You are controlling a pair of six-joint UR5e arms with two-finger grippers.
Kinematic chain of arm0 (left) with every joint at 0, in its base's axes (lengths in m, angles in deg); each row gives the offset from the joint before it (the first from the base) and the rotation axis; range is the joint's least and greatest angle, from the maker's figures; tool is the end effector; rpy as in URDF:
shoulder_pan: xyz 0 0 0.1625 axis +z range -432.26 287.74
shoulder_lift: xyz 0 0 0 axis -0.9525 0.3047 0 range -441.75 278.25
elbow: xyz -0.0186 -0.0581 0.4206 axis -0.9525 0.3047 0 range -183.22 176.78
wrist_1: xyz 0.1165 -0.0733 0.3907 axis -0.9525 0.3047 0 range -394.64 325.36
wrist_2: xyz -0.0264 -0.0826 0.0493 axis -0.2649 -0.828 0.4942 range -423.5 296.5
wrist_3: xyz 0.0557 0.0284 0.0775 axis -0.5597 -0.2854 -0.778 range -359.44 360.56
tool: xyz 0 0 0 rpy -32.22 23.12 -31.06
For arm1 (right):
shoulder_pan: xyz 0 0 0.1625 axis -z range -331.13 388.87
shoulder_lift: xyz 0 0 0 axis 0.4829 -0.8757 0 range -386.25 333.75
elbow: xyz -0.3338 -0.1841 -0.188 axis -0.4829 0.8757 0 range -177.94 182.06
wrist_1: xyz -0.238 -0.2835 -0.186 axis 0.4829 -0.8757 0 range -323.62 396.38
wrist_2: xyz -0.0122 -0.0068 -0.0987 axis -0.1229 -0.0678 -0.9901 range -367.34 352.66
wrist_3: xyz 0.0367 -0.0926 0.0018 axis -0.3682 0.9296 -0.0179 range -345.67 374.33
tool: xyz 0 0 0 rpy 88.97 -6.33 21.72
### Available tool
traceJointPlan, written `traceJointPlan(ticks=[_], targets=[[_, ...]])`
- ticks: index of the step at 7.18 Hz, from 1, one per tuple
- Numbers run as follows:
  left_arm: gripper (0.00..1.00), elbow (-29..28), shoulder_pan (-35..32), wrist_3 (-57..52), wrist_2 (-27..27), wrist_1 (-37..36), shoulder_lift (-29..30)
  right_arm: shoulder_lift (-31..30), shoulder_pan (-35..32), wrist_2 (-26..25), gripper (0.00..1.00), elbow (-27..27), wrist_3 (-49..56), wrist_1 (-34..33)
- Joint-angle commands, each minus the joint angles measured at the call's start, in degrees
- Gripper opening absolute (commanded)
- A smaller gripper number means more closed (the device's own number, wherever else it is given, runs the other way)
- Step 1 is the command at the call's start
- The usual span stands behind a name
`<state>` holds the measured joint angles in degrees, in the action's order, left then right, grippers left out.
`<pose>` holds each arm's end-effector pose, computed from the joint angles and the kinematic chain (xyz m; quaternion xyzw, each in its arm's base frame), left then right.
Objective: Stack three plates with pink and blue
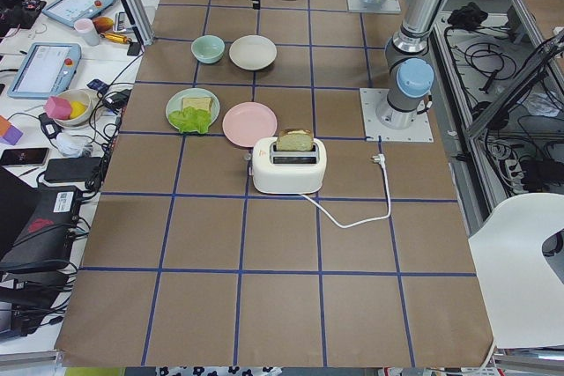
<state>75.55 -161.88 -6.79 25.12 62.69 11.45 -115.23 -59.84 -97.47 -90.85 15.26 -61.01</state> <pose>-0.1323 -0.5139 0.5432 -0.0609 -0.9981 0.0068 0.0116 0.1218 -0.5072 0.4671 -0.0032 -0.9995 0.0302 0.0017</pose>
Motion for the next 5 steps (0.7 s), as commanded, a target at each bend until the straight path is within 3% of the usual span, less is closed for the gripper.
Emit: traceJointPlan(ticks=[1, 3, 5], targets=[[1.00, 0.50, 0.49, 0.14, 0.23, -0.21, 3.09, 0.12, 0.56, -0.31, 1.00, -0.17, 0.38, 0.61], [1.00, 5.04, 5.56, -0.38, 0.93, -0.64, 7.93, 0.03, 5.10, -0.22, 1.00, -0.26, 8.78, 1.23], [1.00, 13.72, 6.21, -1.00, 3.39, -18.65, 14.07, 0.03, 12.21, -0.22, 1.00, -1.92, 15.99, 1.14]])
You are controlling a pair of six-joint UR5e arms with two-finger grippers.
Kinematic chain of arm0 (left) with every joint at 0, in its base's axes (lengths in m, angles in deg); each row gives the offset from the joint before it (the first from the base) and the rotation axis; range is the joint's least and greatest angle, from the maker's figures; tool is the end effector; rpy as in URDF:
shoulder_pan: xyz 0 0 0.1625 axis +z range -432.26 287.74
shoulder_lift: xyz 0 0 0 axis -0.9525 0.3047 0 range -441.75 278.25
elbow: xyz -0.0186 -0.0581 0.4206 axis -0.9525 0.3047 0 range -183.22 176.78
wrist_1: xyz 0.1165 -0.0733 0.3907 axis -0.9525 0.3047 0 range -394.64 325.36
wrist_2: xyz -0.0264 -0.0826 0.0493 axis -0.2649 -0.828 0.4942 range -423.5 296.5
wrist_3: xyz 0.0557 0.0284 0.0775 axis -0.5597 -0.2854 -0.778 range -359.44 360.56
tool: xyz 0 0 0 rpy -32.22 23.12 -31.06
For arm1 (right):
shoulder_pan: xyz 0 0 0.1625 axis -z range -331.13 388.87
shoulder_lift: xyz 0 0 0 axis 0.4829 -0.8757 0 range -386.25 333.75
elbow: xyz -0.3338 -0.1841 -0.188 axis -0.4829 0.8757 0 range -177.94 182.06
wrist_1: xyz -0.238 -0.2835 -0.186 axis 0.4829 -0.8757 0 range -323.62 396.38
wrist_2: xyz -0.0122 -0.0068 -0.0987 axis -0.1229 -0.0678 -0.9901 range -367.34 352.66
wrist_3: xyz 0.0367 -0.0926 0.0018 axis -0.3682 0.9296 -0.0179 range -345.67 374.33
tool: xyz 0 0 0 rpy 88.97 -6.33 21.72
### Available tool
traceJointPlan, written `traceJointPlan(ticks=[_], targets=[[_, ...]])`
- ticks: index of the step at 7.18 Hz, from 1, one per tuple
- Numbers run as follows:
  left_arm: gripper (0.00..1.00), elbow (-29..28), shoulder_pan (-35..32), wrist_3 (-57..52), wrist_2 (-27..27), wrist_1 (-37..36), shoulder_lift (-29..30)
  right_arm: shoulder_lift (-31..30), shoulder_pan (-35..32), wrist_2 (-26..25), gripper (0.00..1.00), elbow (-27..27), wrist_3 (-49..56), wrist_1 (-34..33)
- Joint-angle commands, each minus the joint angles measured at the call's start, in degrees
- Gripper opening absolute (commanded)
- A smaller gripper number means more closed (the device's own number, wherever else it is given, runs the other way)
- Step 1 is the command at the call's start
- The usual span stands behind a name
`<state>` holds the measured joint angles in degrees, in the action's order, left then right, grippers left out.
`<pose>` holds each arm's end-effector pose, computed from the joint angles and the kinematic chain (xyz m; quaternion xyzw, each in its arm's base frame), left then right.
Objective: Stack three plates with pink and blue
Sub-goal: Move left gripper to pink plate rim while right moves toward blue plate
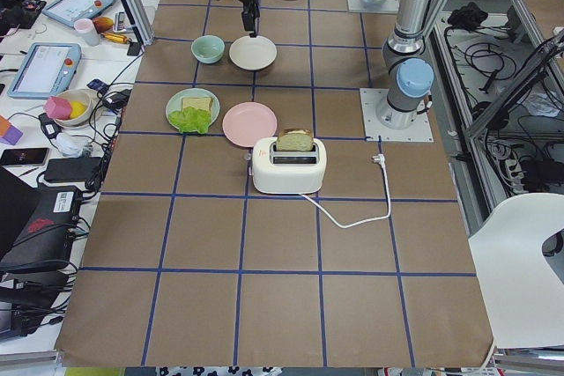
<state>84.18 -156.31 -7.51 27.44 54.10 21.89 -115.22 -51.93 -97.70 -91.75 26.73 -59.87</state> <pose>-0.0722 -0.5771 0.3853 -0.0192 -0.9961 -0.0857 0.0023 0.0511 -0.5153 0.4572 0.0279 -0.9995 0.0115 0.0054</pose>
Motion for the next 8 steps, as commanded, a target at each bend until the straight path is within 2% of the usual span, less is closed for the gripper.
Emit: traceJointPlan(ticks=[1, 2, 4, 5, 6, 7, 8], targets=[[1.00, 8.28, 1.60, -0.19, 1.95, -15.21, 6.28, -0.07, 8.77, 0.62, 1.00, -1.81, 8.39, 0.01], [0.94, 9.79, 2.56, -0.27, 2.04, -16.91, 8.65, -0.07, 12.91, 0.45, 1.00, -2.52, 15.92, 0.10], [0.90, 10.42, 2.66, -0.28, 2.31, -21.38, 12.96, 0.20, 23.45, 0.98, 1.00, -9.16, 22.56, -2.26], [0.62, 10.77, 2.66, -0.28, 2.40, -22.37, 14.55, 0.28, 27.58, 0.28, 1.00, -12.86, 23.28, -7.15], [0.34, 10.86, 2.66, -0.36, 2.48, -22.73, 14.91, 1.15, 29.02, 0.19, 1.00, -16.20, 24.85, -10.33], [0.07, 10.86, 2.66, -0.28, 2.40, -22.82, 14.92, 3.86, 29.03, -0.25, 1.00, -19.46, 24.96, -16.37], [0.00, 10.68, 2.66, -0.62, 2.40, -22.82, 14.74, 6.24, 28.95, -0.69, 1.00, -21.49, 24.87, -20.86]])
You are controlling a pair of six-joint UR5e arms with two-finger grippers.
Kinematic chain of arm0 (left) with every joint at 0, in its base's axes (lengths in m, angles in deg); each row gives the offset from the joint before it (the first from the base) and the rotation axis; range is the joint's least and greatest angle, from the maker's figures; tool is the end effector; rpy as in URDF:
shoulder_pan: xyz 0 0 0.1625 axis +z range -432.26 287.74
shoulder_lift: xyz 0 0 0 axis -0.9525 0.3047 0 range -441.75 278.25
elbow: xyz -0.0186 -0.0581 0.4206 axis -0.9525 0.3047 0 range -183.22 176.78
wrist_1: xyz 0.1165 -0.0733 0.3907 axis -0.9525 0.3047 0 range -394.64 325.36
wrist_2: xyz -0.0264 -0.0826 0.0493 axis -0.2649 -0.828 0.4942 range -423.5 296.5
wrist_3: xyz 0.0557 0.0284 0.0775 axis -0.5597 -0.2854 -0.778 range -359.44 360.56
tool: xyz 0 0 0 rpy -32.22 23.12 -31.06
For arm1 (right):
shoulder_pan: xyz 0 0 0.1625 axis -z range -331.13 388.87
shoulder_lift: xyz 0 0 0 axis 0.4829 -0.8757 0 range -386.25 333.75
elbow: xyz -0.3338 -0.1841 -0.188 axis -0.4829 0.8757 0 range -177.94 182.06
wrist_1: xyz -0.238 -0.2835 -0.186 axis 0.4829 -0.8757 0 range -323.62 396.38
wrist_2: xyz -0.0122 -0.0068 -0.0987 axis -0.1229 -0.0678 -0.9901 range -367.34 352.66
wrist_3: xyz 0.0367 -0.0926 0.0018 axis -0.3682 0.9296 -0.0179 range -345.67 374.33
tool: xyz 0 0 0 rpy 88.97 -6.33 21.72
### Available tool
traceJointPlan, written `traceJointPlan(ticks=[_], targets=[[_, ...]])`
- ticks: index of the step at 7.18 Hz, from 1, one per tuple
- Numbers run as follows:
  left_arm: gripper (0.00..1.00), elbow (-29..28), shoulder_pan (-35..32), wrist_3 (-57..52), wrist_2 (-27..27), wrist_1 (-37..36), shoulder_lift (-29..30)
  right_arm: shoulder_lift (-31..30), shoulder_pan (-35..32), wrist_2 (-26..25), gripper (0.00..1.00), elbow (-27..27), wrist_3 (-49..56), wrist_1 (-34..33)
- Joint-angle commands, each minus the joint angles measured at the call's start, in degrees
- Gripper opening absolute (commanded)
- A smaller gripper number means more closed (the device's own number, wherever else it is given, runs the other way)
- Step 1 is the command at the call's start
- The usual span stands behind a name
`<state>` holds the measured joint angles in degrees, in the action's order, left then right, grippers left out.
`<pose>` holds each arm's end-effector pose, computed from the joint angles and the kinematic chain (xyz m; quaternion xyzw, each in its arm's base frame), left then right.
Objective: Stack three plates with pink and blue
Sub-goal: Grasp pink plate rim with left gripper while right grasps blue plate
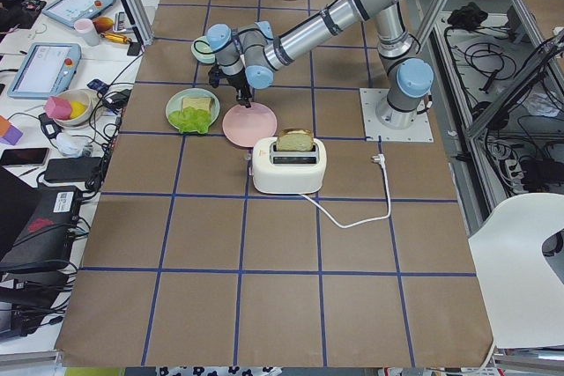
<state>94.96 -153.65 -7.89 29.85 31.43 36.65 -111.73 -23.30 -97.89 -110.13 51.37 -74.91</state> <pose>-0.0373 -0.6050 0.1837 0.0019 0.9935 0.1133 0.0124 -0.1859 -0.4554 0.3013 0.0066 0.9988 0.0404 0.0249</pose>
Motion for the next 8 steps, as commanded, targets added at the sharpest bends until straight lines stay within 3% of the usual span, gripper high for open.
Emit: traceJointPlan(ticks=[1, 3, 5, 7, 8], targets=[[0.00, -0.09, -0.08, -0.25, 0.16, -0.15, -0.27, 4.60, -0.29, -0.50, 1.00, -3.65, -0.04, -6.92], [0.00, -1.05, -2.97, 2.11, -0.01, 1.51, -3.16, 5.76, -2.57, -0.33, 1.00, -5.31, -0.13, -9.28], [0.00, -2.63, -9.62, 8.50, 0.24, 4.50, -6.68, 7.77, -2.58, -0.68, 0.97, -10.49, -0.04, -17.43], [0.00, -6.40, -19.81, 15.80, 1.21, 4.24, -5.65, 7.78, -2.58, -0.68, 0.70, -10.69, 0.22, -16.51], [0.00, -9.55, -24.82, 18.80, 1.04, 4.16, -4.24, 7.43, -2.58, -0.68, 0.49, -10.69, 0.14, -16.33]])
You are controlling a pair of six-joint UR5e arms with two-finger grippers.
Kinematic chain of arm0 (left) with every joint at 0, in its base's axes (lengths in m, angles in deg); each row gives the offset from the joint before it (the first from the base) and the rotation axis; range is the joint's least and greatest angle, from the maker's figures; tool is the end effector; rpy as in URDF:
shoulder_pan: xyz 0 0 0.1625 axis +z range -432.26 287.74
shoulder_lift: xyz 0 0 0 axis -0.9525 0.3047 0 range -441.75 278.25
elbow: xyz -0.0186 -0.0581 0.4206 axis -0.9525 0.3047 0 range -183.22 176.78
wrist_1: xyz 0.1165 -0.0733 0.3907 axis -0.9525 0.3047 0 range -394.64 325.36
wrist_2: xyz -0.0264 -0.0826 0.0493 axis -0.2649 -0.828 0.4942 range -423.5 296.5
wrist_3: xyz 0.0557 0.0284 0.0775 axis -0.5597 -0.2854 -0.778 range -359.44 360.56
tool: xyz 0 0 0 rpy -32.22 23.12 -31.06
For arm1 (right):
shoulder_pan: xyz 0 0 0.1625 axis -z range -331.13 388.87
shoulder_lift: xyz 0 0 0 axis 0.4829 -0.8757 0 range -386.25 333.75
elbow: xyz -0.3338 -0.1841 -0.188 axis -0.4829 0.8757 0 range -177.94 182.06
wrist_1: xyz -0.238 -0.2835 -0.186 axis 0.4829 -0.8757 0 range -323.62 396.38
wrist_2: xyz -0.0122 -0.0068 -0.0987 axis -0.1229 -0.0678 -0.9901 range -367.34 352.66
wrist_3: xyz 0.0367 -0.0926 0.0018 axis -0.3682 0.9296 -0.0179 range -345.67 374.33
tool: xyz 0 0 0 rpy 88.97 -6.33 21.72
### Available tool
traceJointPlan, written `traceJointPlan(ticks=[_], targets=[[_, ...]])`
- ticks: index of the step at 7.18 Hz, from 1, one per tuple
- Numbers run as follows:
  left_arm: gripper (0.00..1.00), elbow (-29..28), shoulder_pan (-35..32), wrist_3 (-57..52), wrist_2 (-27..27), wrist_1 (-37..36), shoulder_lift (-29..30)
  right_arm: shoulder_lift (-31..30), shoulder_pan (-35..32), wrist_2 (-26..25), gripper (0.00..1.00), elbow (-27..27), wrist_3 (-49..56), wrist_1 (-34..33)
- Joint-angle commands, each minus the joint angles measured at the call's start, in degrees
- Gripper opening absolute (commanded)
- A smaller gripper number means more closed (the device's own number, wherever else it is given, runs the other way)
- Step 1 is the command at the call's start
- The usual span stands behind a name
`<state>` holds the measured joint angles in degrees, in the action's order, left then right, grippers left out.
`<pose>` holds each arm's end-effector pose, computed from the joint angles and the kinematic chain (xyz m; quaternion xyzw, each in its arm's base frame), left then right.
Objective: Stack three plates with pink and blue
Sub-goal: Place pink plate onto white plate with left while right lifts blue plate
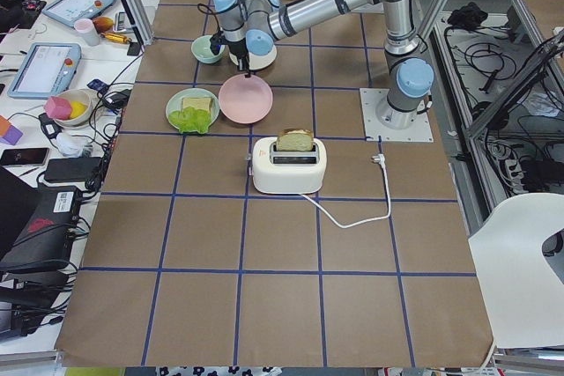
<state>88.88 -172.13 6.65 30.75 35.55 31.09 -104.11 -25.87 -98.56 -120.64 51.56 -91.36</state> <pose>-0.2288 -0.5804 0.2809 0.0346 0.9977 0.0392 0.0430 -0.1549 -0.4466 0.1903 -0.0178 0.9979 0.0562 0.0280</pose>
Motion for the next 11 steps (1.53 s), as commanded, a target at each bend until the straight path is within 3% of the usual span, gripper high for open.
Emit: traceJointPlan(ticks=[1, 2, 3, 5, 6, 7, 9, 11], targets=[[0.00, -5.07, -11.09, 5.41, 0.31, -0.31, 2.98, -0.02, -0.01, 0.07, 0.24, -0.18, -0.14, 1.16], [0.00, -5.26, -14.44, 6.82, 0.40, -0.49, 4.48, -0.02, -0.01, -0.01, 0.10, -0.18, -0.05, 1.17], [0.00, -5.26, -15.52, 9.09, 1.19, -1.79, 6.32, 0.07, -0.01, -0.01, 0.03, -0.09, -0.05, 1.17], [0.00, -5.44, -15.70, 9.64, 1.81, -7.39, 9.31, -0.80, -0.01, 0.07, 0.00, 0.43, -0.05, 1.61], [0.75, -5.44, -15.70, 9.73, 2.16, -7.95, 10.20, -2.02, -0.10, 0.60, 0.00, 1.05, -0.22, 3.27], [1.00, -5.61, -15.18, 9.47, 1.99, -7.44, 8.20, -3.95, -0.53, 0.86, 0.00, 2.53, -0.57, 5.63], [1.00, -6.49, -11.95, 8.68, 1.37, -0.80, 2.51, -5.11, -3.16, 1.04, 0.00, 11.02, -2.15, 15.79], [1.00, -13.31, -5.62, 4.83, -4.67, 12.90, -3.65, -5.03, -6.49, 3.14, 0.00, 18.52, -7.74, 23.47]])
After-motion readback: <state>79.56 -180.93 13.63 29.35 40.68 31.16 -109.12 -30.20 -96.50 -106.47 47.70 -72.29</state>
